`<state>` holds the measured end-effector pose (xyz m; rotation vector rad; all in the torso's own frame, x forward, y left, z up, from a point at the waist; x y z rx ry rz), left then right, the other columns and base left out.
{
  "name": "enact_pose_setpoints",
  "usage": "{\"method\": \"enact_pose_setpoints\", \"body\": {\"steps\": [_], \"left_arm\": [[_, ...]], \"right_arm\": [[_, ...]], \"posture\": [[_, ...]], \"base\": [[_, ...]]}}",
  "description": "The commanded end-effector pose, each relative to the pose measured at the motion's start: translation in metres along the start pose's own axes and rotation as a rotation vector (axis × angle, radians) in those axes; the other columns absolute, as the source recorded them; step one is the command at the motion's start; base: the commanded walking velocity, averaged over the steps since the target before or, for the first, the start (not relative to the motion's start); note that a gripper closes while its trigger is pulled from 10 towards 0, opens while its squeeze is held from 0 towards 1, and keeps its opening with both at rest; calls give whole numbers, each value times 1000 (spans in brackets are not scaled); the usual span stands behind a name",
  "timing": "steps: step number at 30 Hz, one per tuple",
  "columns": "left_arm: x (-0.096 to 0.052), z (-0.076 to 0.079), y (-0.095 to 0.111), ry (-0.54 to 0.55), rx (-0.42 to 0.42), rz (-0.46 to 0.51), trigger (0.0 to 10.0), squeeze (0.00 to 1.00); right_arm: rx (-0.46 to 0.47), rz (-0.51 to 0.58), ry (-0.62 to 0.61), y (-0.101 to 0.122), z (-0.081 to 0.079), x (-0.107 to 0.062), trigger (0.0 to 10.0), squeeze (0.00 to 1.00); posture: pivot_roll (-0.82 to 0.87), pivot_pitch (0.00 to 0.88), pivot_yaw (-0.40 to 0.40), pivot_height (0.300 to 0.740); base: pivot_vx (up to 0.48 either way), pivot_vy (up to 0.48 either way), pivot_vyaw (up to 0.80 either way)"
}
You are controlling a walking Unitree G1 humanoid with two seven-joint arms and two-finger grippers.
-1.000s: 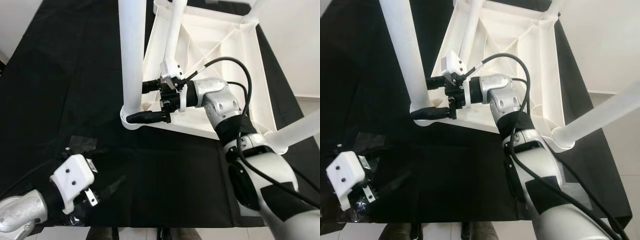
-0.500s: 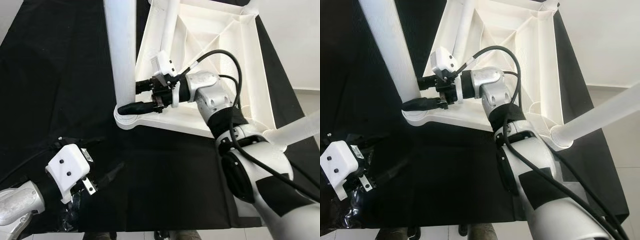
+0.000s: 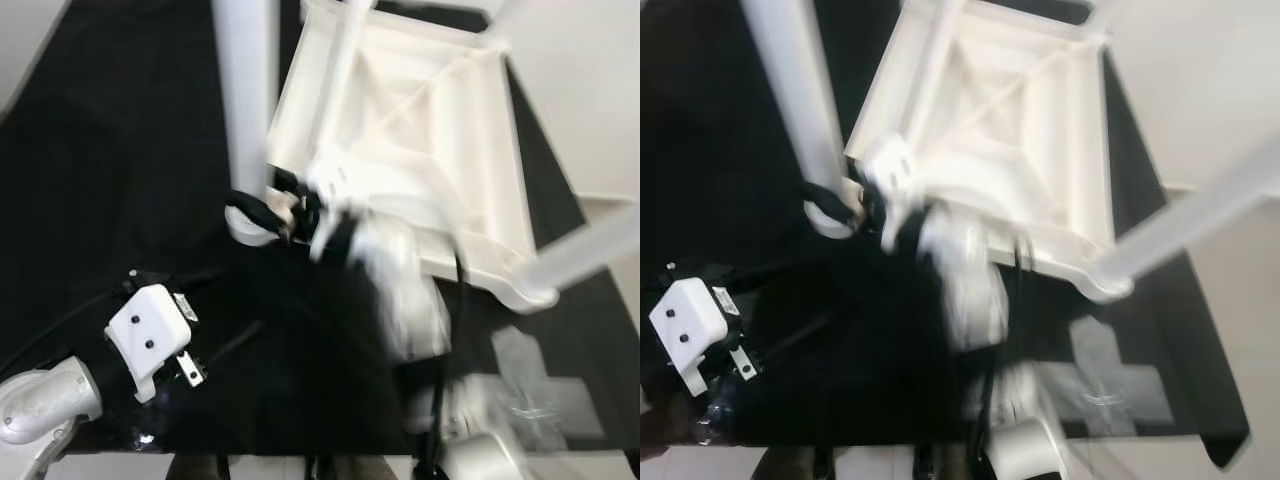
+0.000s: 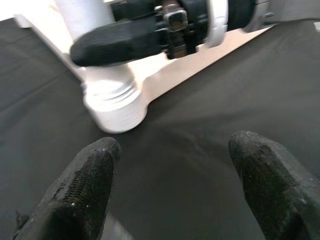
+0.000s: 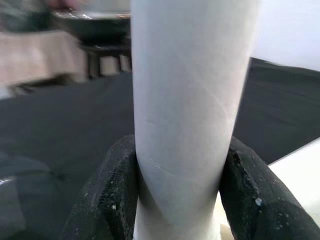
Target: Building children table
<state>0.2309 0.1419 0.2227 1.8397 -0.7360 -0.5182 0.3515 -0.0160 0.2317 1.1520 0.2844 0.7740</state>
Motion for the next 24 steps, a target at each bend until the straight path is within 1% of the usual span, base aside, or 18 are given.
{"method": "enact_pose_setpoints", "body": {"steps": [1,2,3,4,9,10,12,13,14,15,16,18,19,20,21,22,23,24], "left_arm": [[2,5,-2,-26,-10,3,10000,0],[5,8,-4,-45,-18,8,10000,0],[5,8,-4,-45,-18,8,10000,0],[8,10,-5,-60,-24,11,10000,0],[8,10,-5,-63,-24,12,10000,0],[6,9,-6,-61,-20,8,10000,0],[6,9,-6,-61,-20,8,10000,0],[7,10,-6,-65,-22,7,10000,0],[7,10,-6,-65,-22,7,10000,0],[7,11,-7,-69,-24,7,10000,0],[8,12,-7,-73,-25,8,10000,0],[8,12,-7,-73,-25,8,10000,0],[9,12,-7,-75,-25,9,10000,0],[9,13,-7,-76,-25,11,10000,0],[9,13,-7,-76,-25,11,10000,0],[10,13,-7,-78,-26,12,10000,0],[10,13,-7,-78,-26,12,10000,0],[10,13,-7,-78,-26,12,10000,0]], "right_arm": [[48,-308,-25,-72,-9,-24,0,0],[18,-294,-55,-68,1,-21,0,0],[18,-294,-55,-68,1,-21,0,0],[13,-285,-64,-66,6,-17,0,0],[21,-282,-56,-64,5,-15,0,0],[5,-299,-67,-58,9,-17,10000,0],[5,-299,-67,-58,9,-17,10000,0],[-6,-248,-39,-49,14,-12,10000,655],[-6,-248,-39,-49,14,-12,10000,655],[7,-204,-35,-36,17,-9,10000,1000],[41,-146,2,-24,17,-4,10000,1000],[41,-146,2,-24,17,-4,10000,1000],[43,-61,61,-6,17,1,10000,1000],[29,-2,133,5,20,5,10000,1000],[29,-2,133,5,20,5,10000,1000],[-6,51,219,14,23,8,10000,455],[-33,77,270,18,25,9,10000,455],[-33,77,270,18,25,9,10000,455]], "posture": [[163,303,-148,740],[162,291,-142,740],[162,291,-142,740],[165,284,-141,740],[172,274,-145,740],[170,273,-140,740],[170,273,-140,740],[169,270,-138,740],[169,270,-138,740],[169,270,-138,740],[168,271,-137,740],[168,271,-137,740],[172,273,-136,740],[169,274,-134,740],[169,274,-134,740],[169,274,-134,740],[169,274,-134,740],[169,274,-134,740]], "base": [[0,0,0],[0,0,0],[0,0,0],[0,0,0],[0,0,0],[0,0,0],[0,0,0],[0,0,0],[0,0,0],[0,0,0],[0,0,0],[0,0,0],[0,0,0],[0,0,0],[0,0,0],[0,0,0],[0,0,0],[0,0,0]]}}
Point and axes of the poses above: a point about 5 cm out from each wrist's last joint towards the gripper, its own x axis pointing out of the wrist towards the gripper, its own y axis along the axis of the wrist's last joint, z = x × y, the point moved 5 cm from there along x, pointing out of the wrist towards the gripper, and after that the axes turned 8 degrees about -x, right-handed, at the moved point
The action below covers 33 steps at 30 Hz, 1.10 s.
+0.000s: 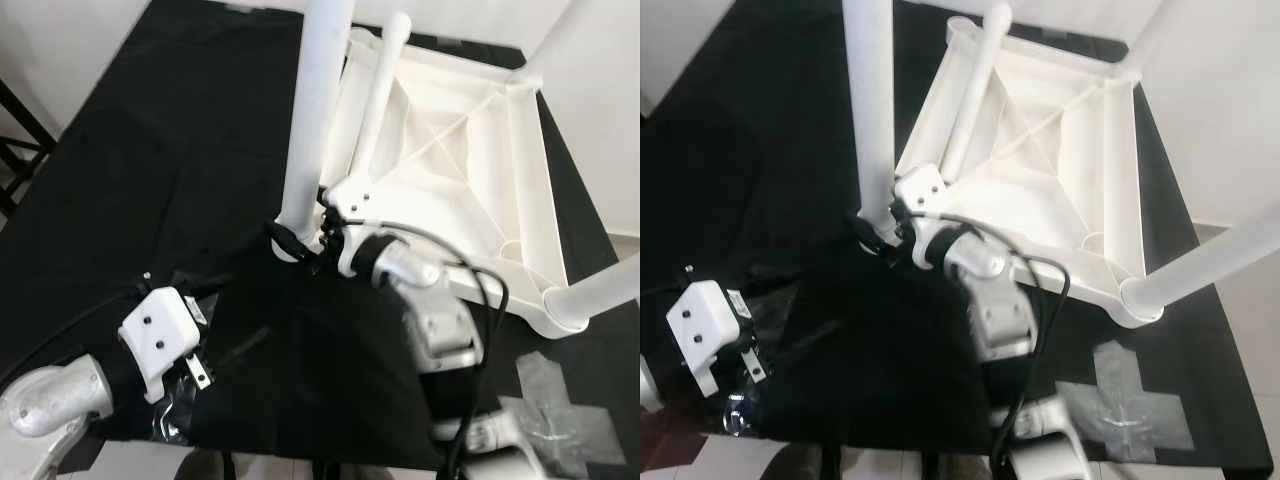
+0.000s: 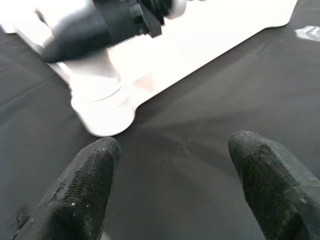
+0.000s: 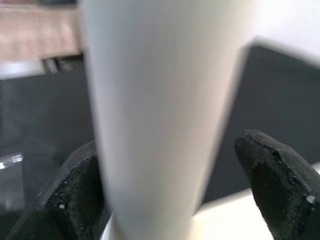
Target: Building children table
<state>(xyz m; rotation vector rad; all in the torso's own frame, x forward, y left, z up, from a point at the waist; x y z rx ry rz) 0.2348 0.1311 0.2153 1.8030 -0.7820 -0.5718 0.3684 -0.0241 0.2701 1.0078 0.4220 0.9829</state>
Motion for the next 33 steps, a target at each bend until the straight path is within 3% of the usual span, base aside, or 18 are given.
{"method": "enact_pose_setpoints", "body": {"steps": [1,3,6,8,14,15,17,22,31,33], "left_arm": [[1,6,-3,-20,-5,-3,10000,0],[3,8,-2,-26,-4,-1,10000,0],[3,8,-2,-28,-4,-1,10000,0],[3,9,-2,-33,-1,-3,10000,0],[3,10,-2,-37,-2,-4,10000,0],[2,11,-1,-37,-1,-6,10000,0],[1,11,-1,-35,0,-8,10000,0],[0,10,0,-31,2,-12,10000,0],[0,11,0,-32,0,-12,10000,0],[1,12,-1,-34,-3,-9,10000,0]], "right_arm": [[8,30,106,-7,-9,-1,10000,0],[-20,39,297,-11,-19,0,10000,0],[-25,37,358,-12,-22,-1,10000,0],[-4,49,470,-9,-24,1,10000,0],[26,73,518,0,-20,9,10000,0],[26,85,500,6,-15,20,0,0],[23,102,478,14,-10,33,0,0],[10,115,492,19,-11,40,0,0],[5,100,512,13,-12,37,0,0],[-6,29,492,-9,-12,26,0,0]], "posture": [[167,280,-134,740],[178,289,-131,740],[178,289,-131,740],[179,297,-136,740],[187,307,-140,740],[195,311,-140,740],[203,314,-142,740],[205,321,-145,740],[196,323,-146,740],[169,319,-151,740]], "base": [[0,0,0],[0,0,0],[0,0,0],[0,0,0],[0,0,0],[0,0,0],[0,0,0],[0,0,0],[0,0,0],[0,0,0]]}}
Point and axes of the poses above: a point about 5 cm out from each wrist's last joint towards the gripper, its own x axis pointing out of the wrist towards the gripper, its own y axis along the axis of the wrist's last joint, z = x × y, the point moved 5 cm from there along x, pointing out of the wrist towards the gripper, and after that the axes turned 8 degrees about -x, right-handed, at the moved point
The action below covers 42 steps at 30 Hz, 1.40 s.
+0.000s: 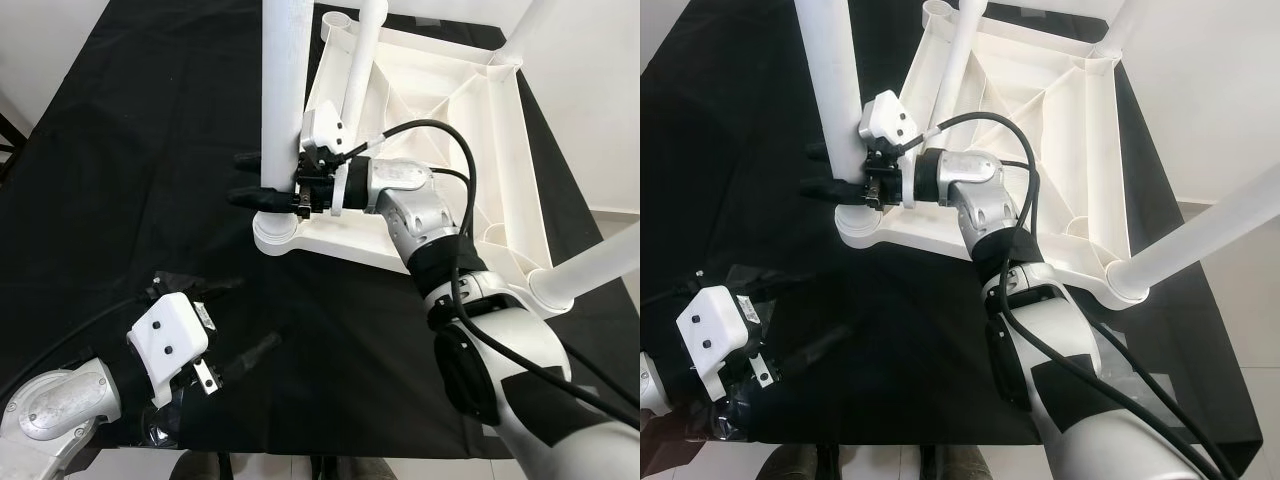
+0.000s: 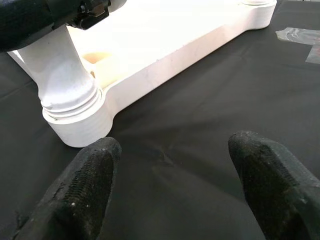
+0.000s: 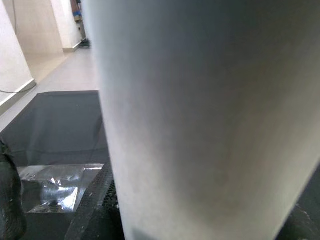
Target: Building children table
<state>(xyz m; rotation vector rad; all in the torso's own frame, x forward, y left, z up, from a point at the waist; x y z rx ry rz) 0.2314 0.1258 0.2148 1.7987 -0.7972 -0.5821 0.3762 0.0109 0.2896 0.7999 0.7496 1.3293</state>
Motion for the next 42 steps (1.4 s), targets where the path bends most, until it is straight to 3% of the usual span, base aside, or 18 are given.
{"method": "enact_pose_setpoints", "body": {"steps": [1,2,4,6,7,8,10,13,17,22,23,24,25,30,31,33,35,42], "left_arm": [[0,6,-3,-19,-4,-15,10000,0],[1,7,-4,-22,-9,-11,10000,0],[1,7,-4,-22,-9,-11,10000,0],[1,7,-5,-24,-12,-11,10000,0],[1,7,-5,-24,-12,-11,10000,0],[1,7,-6,-27,-13,-13,10000,0],[1,5,-6,-32,-12,-13,10000,0],[1,5,-6,-36,-15,-9,10000,0],[3,5,-7,-42,-14,-9,10000,0],[2,5,-5,-40,-16,1,10000,0],[2,4,-5,-40,-14,-1,10000,0],[1,4,-5,-40,-11,-2,10000,0],[1,3,-5,-40,-9,-4,10000,0],[2,4,-5,-43,-9,-4,10000,0],[3,4,-5,-45,-9,-4,10000,0],[3,5,-6,-46,-10,-4,10000,0],[5,5,-6,-48,-11,-1,10000,0],[8,7,-7,-53,-13,-1,10000,0]], "right_arm": [[21,-85,26,-27,-13,-7,0,0],[50,-220,-92,-62,-23,-24,0,0],[50,-220,-92,-62,-23,-24,0,0],[157,-393,-379,-98,-25,-43,0,0],[157,-393,-379,-98,-25,-43,0,0],[194,-522,-772,-113,-18,-71,0,0],[288,-581,-933,-111,-76,-85,0,0],[235,-555,-951,-96,-83,-89,0,0],[223,-540,-991,-89,-62,-97,0,0],[243,-525,-958,-86,-60,-92,0,0],[263,-534,-962,-84,-60,-91,10000,0],[272,-535,-945,-78,-61,-88,10000,0],[308,-482,-908,-68,-55,-83,10000,1000],[312,-341,-774,-45,-35,-72,10000,1000],[284,-300,-719,-37,-28,-70,10000,31],[233,-244,-630,-26,-22,-68,10000,31],[95,-170,-391,-11,-17,-70,10000,0],[101,-217,-237,-39,-20,-72,10000,0]], "posture": [[169,319,-151,740],[163,319,-153,740],[163,319,-153,740],[147,319,-157,740],[147,319,-157,740],[138,317,-154,740],[144,322,-138,740],[116,301,-124,740],[119,295,-130,740],[121,298,-131,740],[124,296,-130,740],[126,296,-125,740],[127,296,-124,740],[125,293,-121,740],[129,292,-121,740],[130,290,-119,740],[127,287,-120,740],[134,283,-125,740]], "base": [[0,0,0],[0,0,0],[0,0,0],[0,0,0],[0,0,0],[0,0,0],[0,0,0],[0,0,0],[0,0,0],[0,0,0],[0,0,0],[0,0,0],[0,0,0],[0,0,0],[0,0,0],[0,0,0],[0,0,0],[0,0,0]]}}
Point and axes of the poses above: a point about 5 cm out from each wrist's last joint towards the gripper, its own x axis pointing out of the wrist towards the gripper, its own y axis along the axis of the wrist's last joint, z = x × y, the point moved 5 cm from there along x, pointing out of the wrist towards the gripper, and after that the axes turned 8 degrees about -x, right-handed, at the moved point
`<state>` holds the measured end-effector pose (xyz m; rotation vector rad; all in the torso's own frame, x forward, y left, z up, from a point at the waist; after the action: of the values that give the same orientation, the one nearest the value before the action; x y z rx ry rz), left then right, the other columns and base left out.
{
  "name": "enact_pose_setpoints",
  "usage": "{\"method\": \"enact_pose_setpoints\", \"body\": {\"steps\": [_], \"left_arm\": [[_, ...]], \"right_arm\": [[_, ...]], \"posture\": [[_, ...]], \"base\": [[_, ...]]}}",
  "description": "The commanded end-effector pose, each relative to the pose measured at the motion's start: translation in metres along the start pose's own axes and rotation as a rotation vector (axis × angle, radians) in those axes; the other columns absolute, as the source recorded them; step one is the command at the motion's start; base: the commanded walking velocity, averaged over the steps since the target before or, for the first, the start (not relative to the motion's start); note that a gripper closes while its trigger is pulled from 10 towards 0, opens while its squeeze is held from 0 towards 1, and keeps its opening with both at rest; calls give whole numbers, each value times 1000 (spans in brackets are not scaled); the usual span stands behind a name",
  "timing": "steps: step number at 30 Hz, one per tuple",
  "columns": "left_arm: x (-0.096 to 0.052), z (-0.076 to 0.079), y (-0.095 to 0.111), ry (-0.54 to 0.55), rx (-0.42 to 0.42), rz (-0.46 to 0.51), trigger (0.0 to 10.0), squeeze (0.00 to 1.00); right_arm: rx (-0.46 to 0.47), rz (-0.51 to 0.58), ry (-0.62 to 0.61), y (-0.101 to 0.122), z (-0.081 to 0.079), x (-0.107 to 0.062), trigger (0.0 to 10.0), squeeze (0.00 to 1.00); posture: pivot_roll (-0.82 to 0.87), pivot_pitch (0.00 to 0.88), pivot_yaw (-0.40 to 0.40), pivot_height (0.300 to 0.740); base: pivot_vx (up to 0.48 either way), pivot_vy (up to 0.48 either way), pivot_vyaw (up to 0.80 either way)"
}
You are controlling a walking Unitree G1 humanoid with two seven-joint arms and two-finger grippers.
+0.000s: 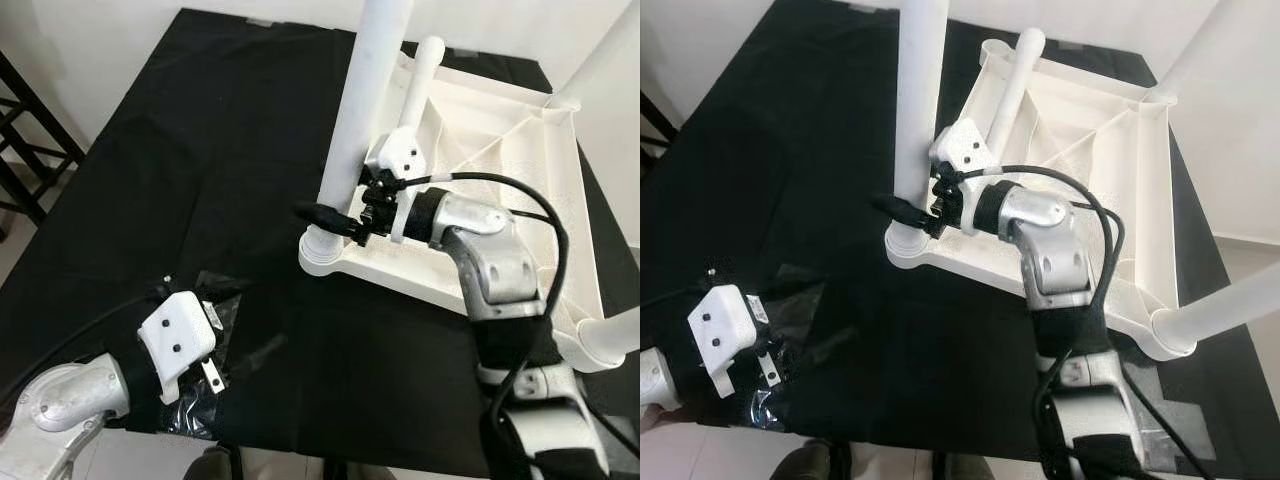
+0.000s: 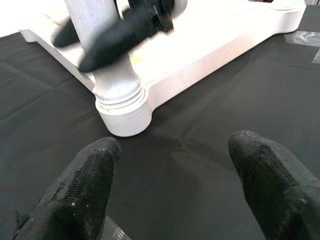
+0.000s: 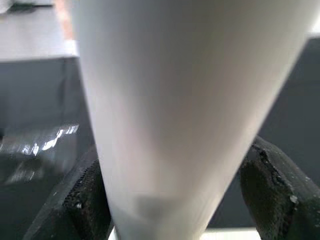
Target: Building children table
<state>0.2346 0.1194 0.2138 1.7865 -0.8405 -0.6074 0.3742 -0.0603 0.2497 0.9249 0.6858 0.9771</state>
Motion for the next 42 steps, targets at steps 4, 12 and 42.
{"method": "enact_pose_setpoints", "body": {"steps": [4,12,42], "left_arm": [[1,6,-8,-15,-13,-23,10000,0],[-2,6,-7,-10,-7,-28,10000,0],[4,9,-5,-24,-10,-5,10000,0]], "right_arm": [[90,87,134,2,-8,12,10000,0],[94,140,250,2,-17,40,0,0],[173,-157,-473,-59,-45,47,1098,0]], "posture": [[144,278,-125,740],[164,275,-130,740],[100,281,-142,740]], "base": [[0,0,0],[0,0,0],[0,0,0]]}}
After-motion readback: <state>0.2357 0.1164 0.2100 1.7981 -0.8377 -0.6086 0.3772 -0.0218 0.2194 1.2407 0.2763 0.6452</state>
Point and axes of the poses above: a point about 5 cm out from each wrist's last joint towards the gripper, its own x axis pointing out of the wrist towards the gripper, its own y axis along the axis of the wrist's last joint, z = x × y, the point moved 5 cm from there along x, pointing out of the wrist towards the gripper, and after that the axes turned 8 degrees about -x, right-handed, at the moved point
